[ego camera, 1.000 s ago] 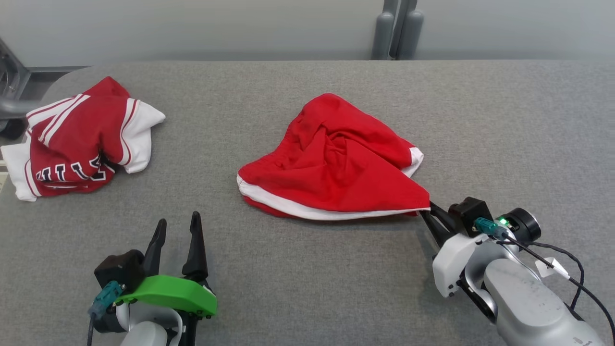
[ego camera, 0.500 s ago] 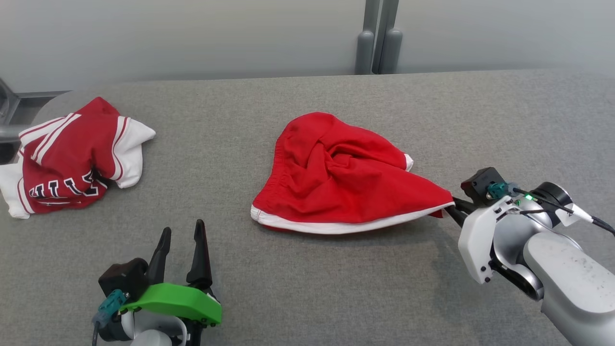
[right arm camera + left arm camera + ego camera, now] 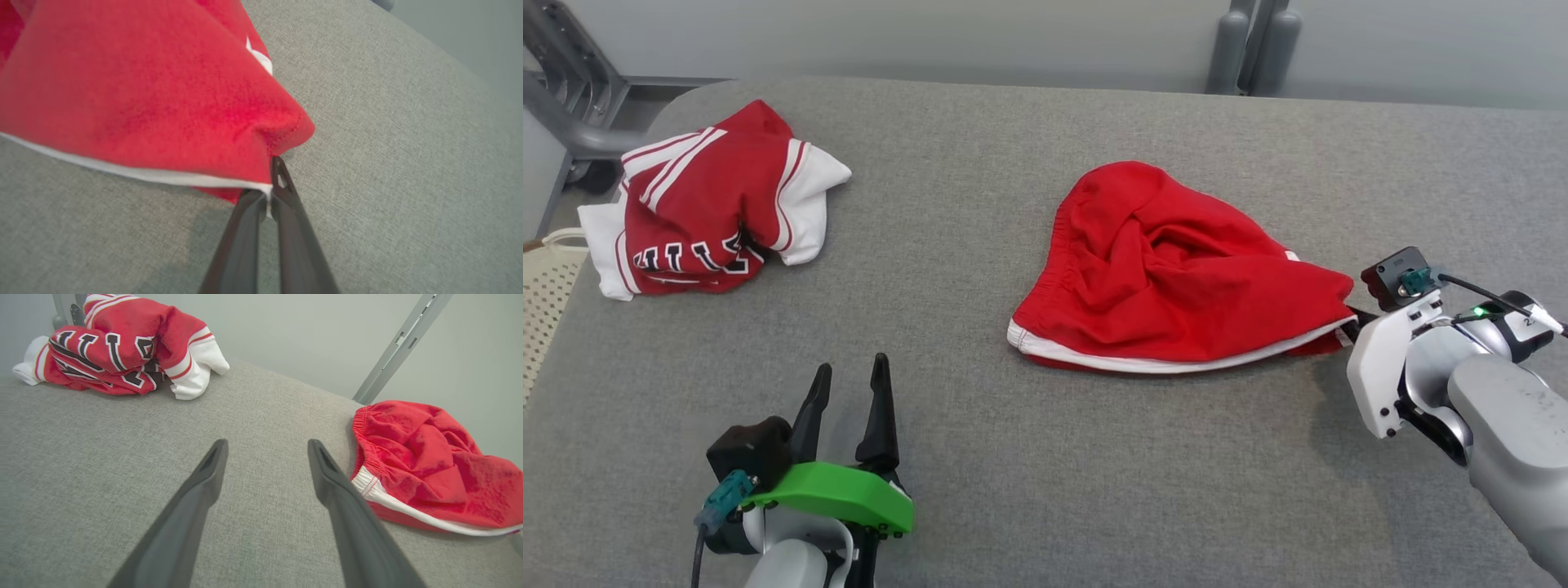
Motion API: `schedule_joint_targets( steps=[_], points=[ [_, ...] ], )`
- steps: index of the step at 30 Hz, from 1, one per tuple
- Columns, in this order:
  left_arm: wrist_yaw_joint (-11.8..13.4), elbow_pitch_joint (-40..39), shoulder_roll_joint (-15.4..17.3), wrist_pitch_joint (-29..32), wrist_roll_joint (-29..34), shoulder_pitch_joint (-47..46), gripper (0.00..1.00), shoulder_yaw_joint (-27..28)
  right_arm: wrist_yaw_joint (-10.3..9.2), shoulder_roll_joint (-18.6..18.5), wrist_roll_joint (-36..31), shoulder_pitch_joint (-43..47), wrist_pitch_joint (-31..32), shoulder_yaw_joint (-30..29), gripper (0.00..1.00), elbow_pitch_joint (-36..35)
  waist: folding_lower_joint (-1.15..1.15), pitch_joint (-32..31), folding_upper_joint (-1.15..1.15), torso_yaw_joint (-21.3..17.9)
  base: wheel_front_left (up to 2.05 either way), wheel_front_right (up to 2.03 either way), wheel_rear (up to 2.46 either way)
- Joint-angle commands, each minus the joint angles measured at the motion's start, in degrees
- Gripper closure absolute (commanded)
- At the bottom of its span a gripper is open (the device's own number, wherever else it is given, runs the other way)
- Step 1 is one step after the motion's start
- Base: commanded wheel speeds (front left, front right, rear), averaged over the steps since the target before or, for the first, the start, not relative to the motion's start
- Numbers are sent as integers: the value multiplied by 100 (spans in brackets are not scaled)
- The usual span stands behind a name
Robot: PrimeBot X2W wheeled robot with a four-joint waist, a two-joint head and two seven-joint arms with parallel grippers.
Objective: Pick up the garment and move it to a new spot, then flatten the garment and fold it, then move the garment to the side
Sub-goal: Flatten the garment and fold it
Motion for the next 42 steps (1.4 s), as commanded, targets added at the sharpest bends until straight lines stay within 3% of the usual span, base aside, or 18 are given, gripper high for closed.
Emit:
schedule_joint_targets(
  steps=[1,2,3,4,5,13,21,32,42],
  points=[
    [-8,18,-3,4,8,-91,0,9,-8,42,77,-73,-137,31,86,170,0,114,0,130,0,0,0],
    [-7,32,-3,3,9,-86,0,12,-8,69,97,-103,-244,35,69,297,0,115,0,129,0,0,0],
    [-7,32,-3,3,9,-86,0,12,-8,69,97,-103,-244,35,69,297,0,115,0,129,0,0,0],
    [-4,45,-3,3,7,-77,0,18,-8,91,106,-131,-336,54,54,407,0,113,0,121,0,0,0],
    [0,56,1,2,2,-65,0,25,-8,115,106,-152,-421,95,0,512,0,110,0,101,0,0,0],
    [10,36,37,-2,4,-37,0,61,-8,67,258,-171,-1080,319,0,878,0,69,0,-262,0,0,0],
    [12,-94,93,-3,32,83,0,89,-8,-92,423,42,-1919,-39,0,827,0,-51,0,-770,0,0,0],
    [105,-384,153,-5,110,339,0,110,-8,273,22,457,-2472,-1137,0,394,0,-267,0,-1098,0,0,0],
    [232,-879,157,-6,244,882,0,360,-8,992,-963,1391,-2493,-2300,0,-794,0,-552,0,-1071,0,0,0]
  ],
)
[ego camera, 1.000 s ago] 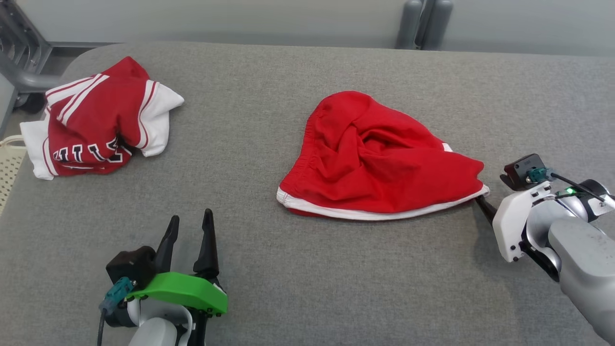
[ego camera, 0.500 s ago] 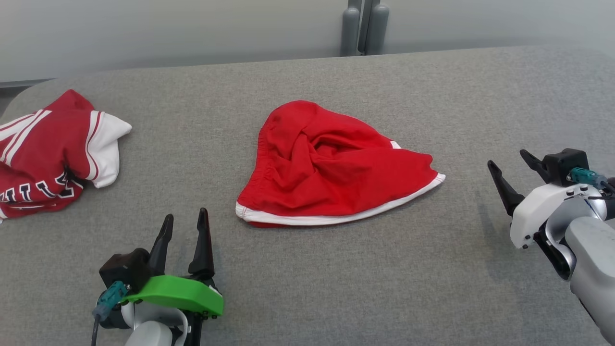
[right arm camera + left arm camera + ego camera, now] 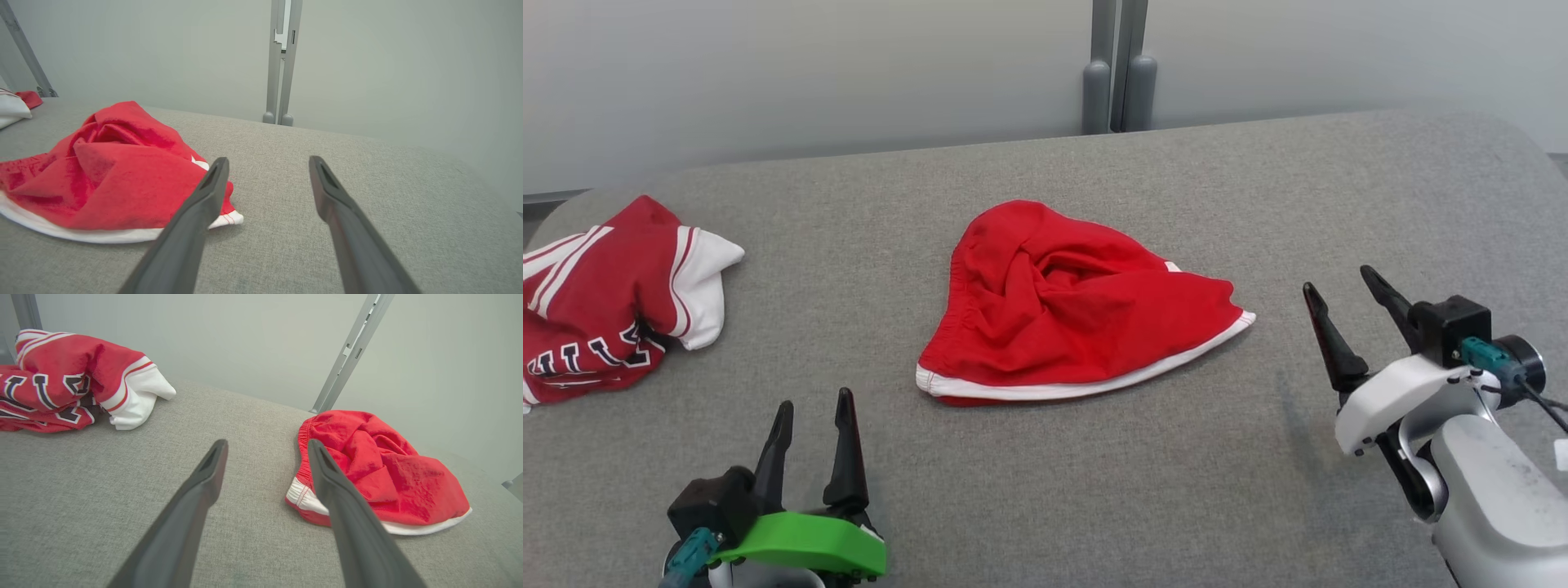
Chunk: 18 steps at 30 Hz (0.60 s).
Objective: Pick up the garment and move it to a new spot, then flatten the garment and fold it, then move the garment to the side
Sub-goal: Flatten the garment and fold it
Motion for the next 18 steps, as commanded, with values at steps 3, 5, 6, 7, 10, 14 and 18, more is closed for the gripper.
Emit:
schedule_joint_targets(
  steps=[3,5,6,7,10,14,18],
  points=[
    [55,-196,14,-4,121,284,0,125,-8,335,-399,440,-16,-425,0,-443,0,-160,0,65,0,0,0],
    [87,-271,41,-4,186,385,0,166,-7,516,-561,617,-15,-622,0,-667,0,-210,0,84,0,0,0],
    [87,-271,41,-4,186,385,0,166,-7,516,-561,617,-15,-622,0,-667,0,-210,0,84,0,0,0],
    [98,-300,48,-3,203,436,0,193,-7,603,-634,698,-15,-716,0,-784,0,-227,0,88,0,0,0],
    [115,-397,70,-4,328,582,0,278,-7,866,-863,945,-16,-919,0,-1069,0,-300,0,98,0,0,0],
    [150,-524,72,-5,462,772,0,343,-8,1120,-1101,1213,-16,-1077,0,-1392,0,-376,0,100,0,0,0],
    [186,-678,63,-4,563,924,0,356,-7,1291,-1265,1417,-16,-1176,0,-1617,0,-410,0,103,0,0,0]
  ],
)
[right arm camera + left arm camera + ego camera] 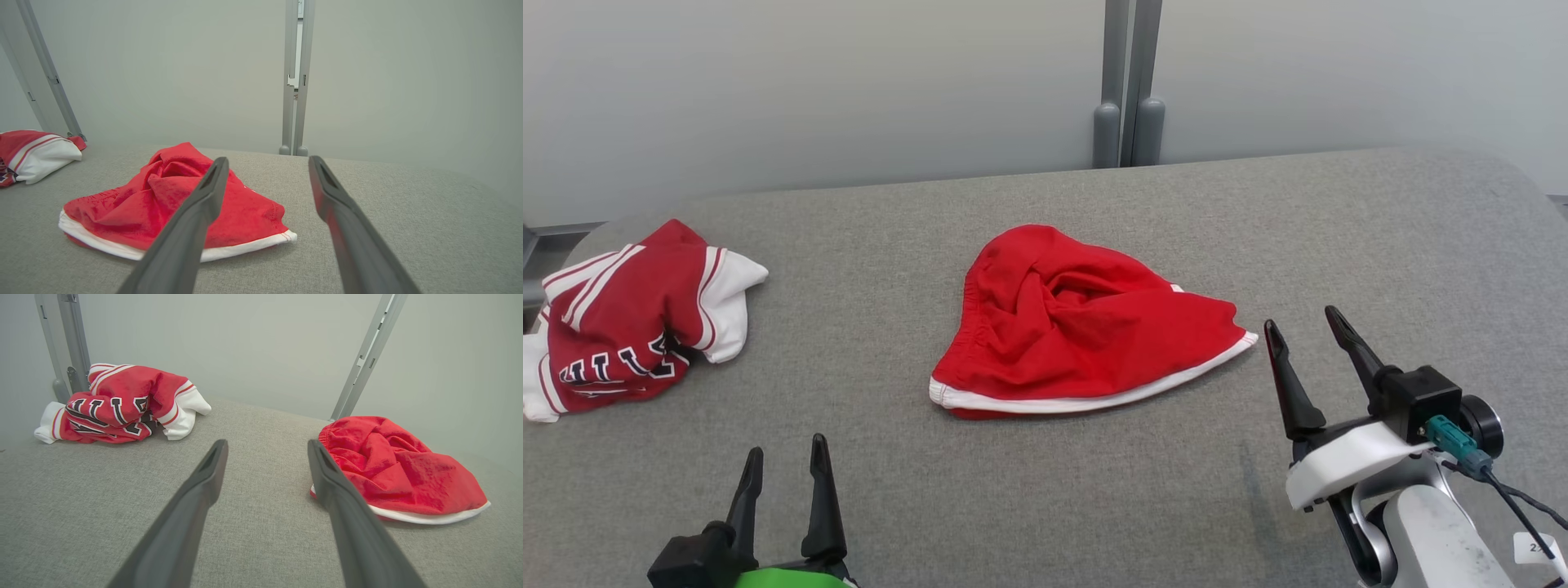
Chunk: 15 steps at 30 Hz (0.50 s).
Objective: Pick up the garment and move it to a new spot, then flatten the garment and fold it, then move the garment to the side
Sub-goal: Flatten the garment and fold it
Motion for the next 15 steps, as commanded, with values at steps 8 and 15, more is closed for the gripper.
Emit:
schedule_joint_targets(
  steps=[8,15],
  points=[
    [11,-171,28,-5,163,157,0,27,-6,157,-155,239,107,-157,0,-296,0,-40,0,-3,0,0,0],
    [-19,-180,-2,-6,216,85,0,-6,-6,211,-191,273,174,-227,0,-379,0,-55,0,4,0,0,0]
  ],
)
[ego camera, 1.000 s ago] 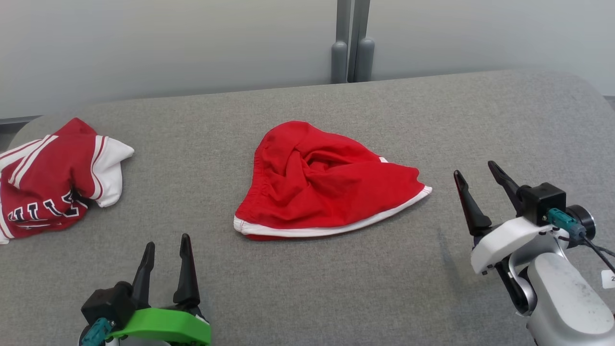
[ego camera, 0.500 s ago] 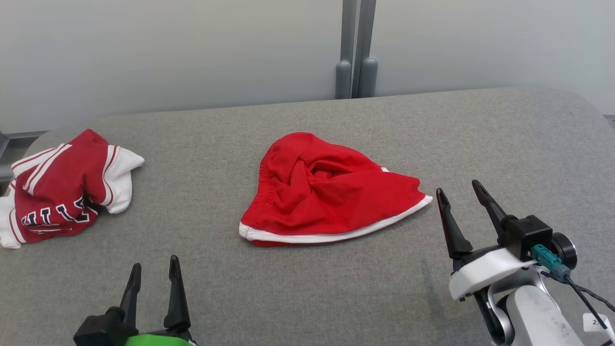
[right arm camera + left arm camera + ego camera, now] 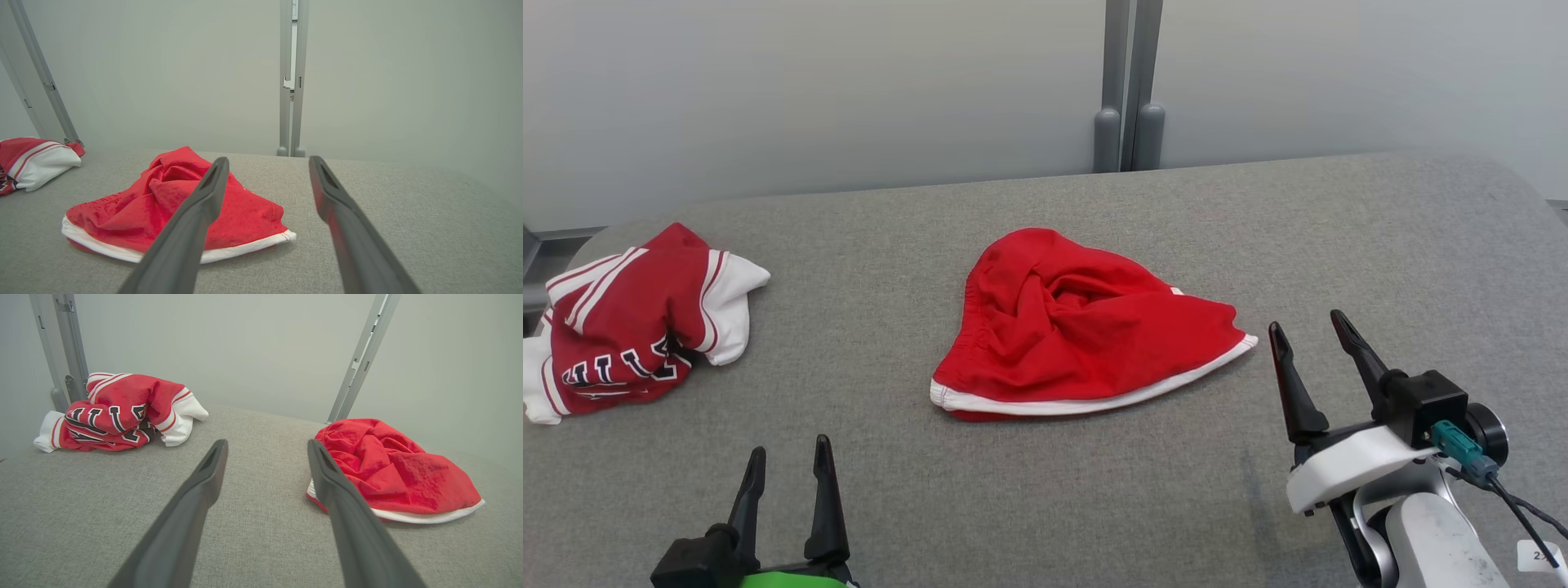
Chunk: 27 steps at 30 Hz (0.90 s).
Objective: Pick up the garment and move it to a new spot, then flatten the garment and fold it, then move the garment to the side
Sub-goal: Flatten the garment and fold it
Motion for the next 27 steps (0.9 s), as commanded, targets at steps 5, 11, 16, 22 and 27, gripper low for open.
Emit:
schedule_joint_targets(
  steps=[5,11,16,22,27],
  points=[
    [-46,39,1,-6,53,-29,0,-5,-6,36,23,62,40,-1,0,1,0,1,0,-14,0,0,0],
    [-93,106,31,-5,69,-47,0,-39,-6,49,24,60,49,29,0,15,0,14,0,-50,0,0,0],
    [-245,286,133,198,114,-244,0,-223,-6,50,36,21,67,84,0,0,0,69,0,-98,0,0,0],
    [-618,696,338,630,118,-732,0,-483,-6,4,61,-101,107,216,0,-28,0,289,0,-212,0,0,0],
    [-891,1111,449,891,-99,-1231,0,-522,-6,-63,114,-231,81,320,0,-53,0,566,0,-364,0,0,0]
  ],
)
